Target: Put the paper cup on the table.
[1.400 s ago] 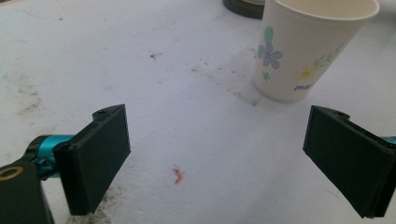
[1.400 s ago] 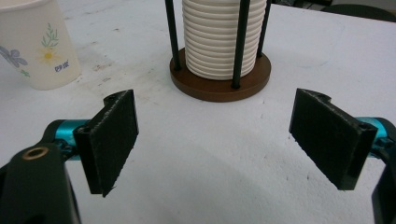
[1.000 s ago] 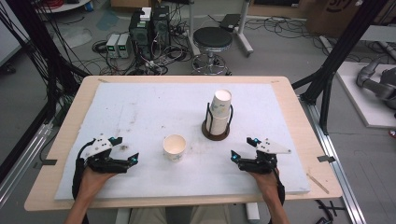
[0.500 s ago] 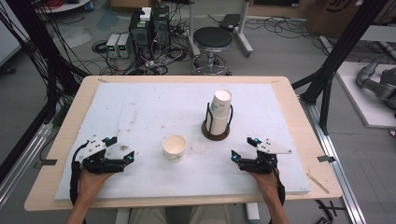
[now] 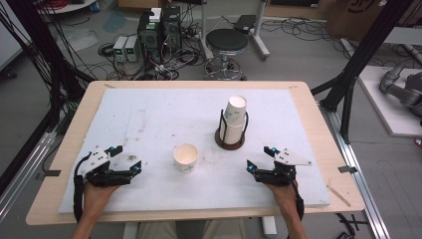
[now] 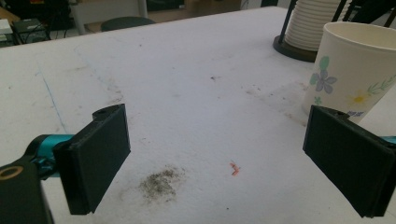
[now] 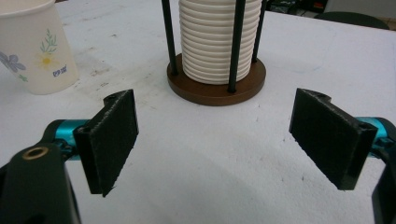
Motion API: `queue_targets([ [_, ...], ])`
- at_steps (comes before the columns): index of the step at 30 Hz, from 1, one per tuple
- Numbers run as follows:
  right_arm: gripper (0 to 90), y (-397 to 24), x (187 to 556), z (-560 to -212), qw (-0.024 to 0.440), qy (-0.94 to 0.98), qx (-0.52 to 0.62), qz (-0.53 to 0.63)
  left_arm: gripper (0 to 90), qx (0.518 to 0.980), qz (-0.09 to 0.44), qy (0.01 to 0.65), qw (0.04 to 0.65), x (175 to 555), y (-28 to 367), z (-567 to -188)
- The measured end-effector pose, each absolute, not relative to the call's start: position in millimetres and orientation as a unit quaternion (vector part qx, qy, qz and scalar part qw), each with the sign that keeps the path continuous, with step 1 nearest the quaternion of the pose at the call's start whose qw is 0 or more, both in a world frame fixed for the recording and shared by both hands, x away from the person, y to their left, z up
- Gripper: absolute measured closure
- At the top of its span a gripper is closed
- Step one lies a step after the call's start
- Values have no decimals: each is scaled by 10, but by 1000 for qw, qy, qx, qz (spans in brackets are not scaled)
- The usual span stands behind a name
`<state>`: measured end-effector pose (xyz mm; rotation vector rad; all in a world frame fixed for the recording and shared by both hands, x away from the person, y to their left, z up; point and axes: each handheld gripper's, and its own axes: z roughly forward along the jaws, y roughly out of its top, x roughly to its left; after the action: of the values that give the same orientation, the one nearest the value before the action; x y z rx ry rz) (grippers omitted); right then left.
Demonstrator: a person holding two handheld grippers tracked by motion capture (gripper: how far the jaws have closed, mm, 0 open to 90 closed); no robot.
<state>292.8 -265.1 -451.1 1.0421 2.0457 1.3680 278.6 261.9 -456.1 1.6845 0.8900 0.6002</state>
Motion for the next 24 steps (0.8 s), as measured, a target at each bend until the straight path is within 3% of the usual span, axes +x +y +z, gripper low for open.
queue_targets([
  [24,158,-2657,2927,-4513,234,744,377,499,73,699,251,376,554,2771,2650,-4568],
])
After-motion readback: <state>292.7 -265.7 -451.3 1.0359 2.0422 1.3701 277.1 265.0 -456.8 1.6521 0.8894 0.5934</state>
